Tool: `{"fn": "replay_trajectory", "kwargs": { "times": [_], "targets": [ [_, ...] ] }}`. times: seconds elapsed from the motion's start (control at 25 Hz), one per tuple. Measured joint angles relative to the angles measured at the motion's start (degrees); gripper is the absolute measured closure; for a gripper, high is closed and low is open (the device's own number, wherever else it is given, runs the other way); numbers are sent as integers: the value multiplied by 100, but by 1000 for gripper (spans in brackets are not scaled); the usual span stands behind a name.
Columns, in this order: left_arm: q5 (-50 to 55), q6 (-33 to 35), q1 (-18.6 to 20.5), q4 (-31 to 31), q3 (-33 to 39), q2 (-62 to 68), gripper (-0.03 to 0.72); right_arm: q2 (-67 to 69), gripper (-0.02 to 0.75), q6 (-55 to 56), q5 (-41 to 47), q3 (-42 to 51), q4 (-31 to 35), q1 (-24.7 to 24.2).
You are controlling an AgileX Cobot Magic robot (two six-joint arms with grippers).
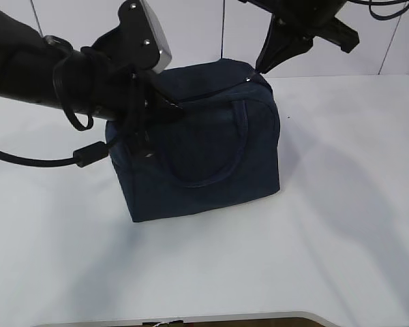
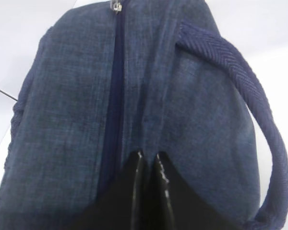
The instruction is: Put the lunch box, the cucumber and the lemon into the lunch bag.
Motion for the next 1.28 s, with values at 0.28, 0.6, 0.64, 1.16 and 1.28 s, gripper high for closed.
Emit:
{"fn": "replay_trajectory", "kwargs": {
  "times": [0.28,0.6,0.64,1.16,1.28],
  "targets": [
    [-25,0,0,0,0,0,689,0,733,786,0,0,651,-11],
    [-36,0,0,0,0,0,689,0,733,947,0,0,883,-111],
    [-36,0,0,0,0,0,689,0,733,947,0,0,895,-140],
    [-145,-13,0,-45,-11,0,690,-20,733,858,48,13,810,-654],
    [-182,-13,0,-45,-11,0,690,-8,733,828,48,13,670,-663]
  ]
}}
